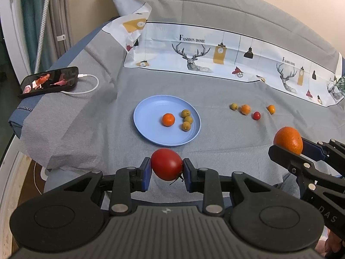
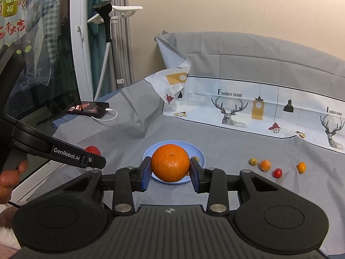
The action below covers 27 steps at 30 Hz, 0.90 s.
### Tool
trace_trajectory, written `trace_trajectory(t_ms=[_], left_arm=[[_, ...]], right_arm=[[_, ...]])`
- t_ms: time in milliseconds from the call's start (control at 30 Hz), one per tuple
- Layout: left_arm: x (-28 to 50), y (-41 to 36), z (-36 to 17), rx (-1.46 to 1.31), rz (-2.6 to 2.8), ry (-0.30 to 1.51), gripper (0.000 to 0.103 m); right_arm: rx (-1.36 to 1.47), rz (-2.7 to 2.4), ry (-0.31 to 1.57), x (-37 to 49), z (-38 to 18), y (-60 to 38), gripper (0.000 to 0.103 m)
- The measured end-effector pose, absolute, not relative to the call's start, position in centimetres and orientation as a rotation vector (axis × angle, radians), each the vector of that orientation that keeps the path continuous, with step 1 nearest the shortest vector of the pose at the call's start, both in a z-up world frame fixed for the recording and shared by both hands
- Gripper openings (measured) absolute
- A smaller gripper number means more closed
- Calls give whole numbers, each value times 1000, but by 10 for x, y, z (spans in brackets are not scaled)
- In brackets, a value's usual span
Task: Organize fruits
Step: 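Lift the mandarin and red tomato and carry them toward the plate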
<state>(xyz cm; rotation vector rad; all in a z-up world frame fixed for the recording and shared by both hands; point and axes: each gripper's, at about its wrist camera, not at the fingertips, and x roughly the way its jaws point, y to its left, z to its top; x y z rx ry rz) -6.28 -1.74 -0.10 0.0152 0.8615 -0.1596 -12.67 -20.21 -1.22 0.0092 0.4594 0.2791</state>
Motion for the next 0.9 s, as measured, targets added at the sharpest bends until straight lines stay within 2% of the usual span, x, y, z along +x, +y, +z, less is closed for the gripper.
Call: trace_trajectory(t_ms=[533,900], left_arm=[[-60,-23,-6,74,-236,873,34],[-27,-7,-12,11,-131,914,34]], right_arm=[[42,211,485,-139,-16,-199,39],[-15,307,523,-95,-27,-188,39]])
